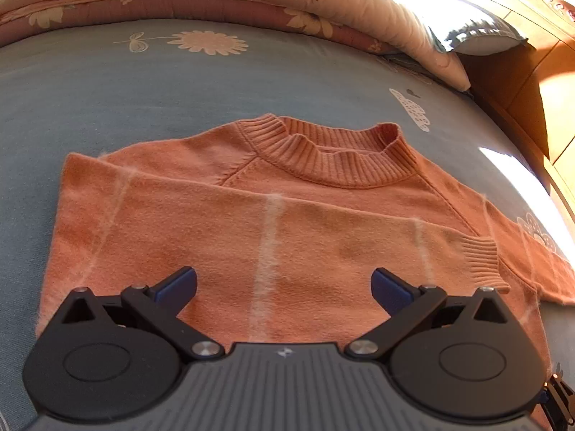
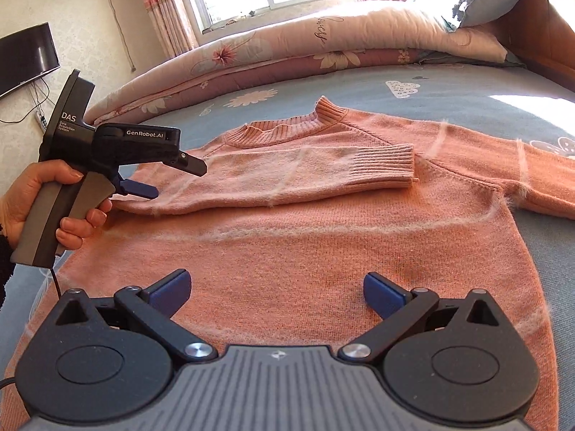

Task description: Fold clothes

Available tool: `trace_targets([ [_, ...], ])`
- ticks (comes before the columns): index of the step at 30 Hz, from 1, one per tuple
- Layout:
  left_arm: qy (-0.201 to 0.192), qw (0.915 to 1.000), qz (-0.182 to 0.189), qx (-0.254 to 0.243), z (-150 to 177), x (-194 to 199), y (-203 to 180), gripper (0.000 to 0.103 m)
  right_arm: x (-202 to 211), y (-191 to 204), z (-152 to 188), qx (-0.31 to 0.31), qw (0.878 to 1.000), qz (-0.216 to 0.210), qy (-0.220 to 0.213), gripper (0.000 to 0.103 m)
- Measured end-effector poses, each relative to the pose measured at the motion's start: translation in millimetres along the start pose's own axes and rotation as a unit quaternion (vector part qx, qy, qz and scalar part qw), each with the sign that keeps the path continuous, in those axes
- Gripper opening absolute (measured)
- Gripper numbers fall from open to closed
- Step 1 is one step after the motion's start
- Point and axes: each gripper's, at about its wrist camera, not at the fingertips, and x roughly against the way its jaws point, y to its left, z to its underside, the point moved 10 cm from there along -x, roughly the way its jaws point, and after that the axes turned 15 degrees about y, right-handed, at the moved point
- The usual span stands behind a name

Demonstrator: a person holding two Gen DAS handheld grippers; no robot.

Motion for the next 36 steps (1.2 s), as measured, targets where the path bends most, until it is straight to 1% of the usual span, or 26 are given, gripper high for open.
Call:
trace_targets([
  [2, -0.003, 0.9988, -0.006, -0.049, 1.6, 2.5, -26.3, 0.102, -1.0, 0.5, 1.1, 0.004, 1.000, 0.003, 0.001, 0.103],
  [4, -0.008, 0.9942, -0.047, -0.096, 5.5, -1.8, -43.8, 0.102, -2.4, 0.8, 2.6, 0.008, 1.000, 0.007, 0.003, 0.103],
  [6, 0.020, 0.9916, -0.060, -0.113, 16.3, -17.0, -50.9, 0.102, -3.4, 1.0, 3.7, 0.012, 1.000, 0.010, 0.005, 0.103],
  [7, 0.037, 0.9921, -0.055, -0.107, 24.6, -25.0, -51.3, 0.102, -3.6, 1.0, 4.1, 0.013, 1.000, 0.010, 0.006, 0.103],
  [9, 0.026, 0.9892, -0.058, -0.132, 31.2, -20.6, -57.5, 0.102, -4.3, 0.8, 4.3, 0.015, 1.000, 0.010, 0.009, 0.103],
  [10, 0.025, 0.9883, -0.047, -0.143, 31.7, -16.2, -60.3, 0.102, -4.6, 0.7, 4.5, 0.015, 1.000, 0.009, 0.009, 0.103],
  [12, 0.007, 0.9905, -0.022, -0.136, 24.2, 2.3, -56.9, 0.102, -4.5, 0.4, 4.8, 0.015, 1.000, 0.009, 0.010, 0.103],
  [15, -0.032, 0.9969, -0.017, -0.069, -10.1, 34.0, -18.2, 0.102, -5.3, 0.1, 4.9, 0.015, 1.000, 0.008, 0.009, 0.103],
  [17, -0.055, 0.9984, -0.011, -0.009, -33.3, 48.9, 17.6, 0.102, -5.9, 0.4, 5.3, 0.018, 1.000, 0.010, 0.008, 0.103],
  [18, -0.065, 0.9976, -0.008, 0.024, -44.9, 55.0, 38.0, 0.102, -6.0, 0.8, 5.7, 0.020, 1.000, 0.013, 0.008, 0.103],
  [20, -0.059, 0.9945, 0.016, 0.085, -58.6, 53.0, 72.8, 0.102, -6.8, 2.0, 6.9, 0.029, 0.999, 0.020, 0.008, 0.103],
  [21, -0.051, 0.9927, 0.031, 0.105, -61.6, 48.6, 84.6, 0.102, -7.5, 2.8, 7.5, 0.034, 0.999, 0.024, 0.008, 0.103],
  [24, -0.043, 0.9895, 0.051, 0.129, -62.7, 33.6, 104.6, 0.102, -8.7, 3.9, 8.8, 0.042, 0.999, 0.033, 0.006, 0.103],
  [36, -0.072, 0.9846, 0.057, 0.149, -75.8, 23.8, 128.2, 0.102, -9.7, 3.3, 10.1, 0.044, 0.998, 0.035, 0.002, 0.103],
])
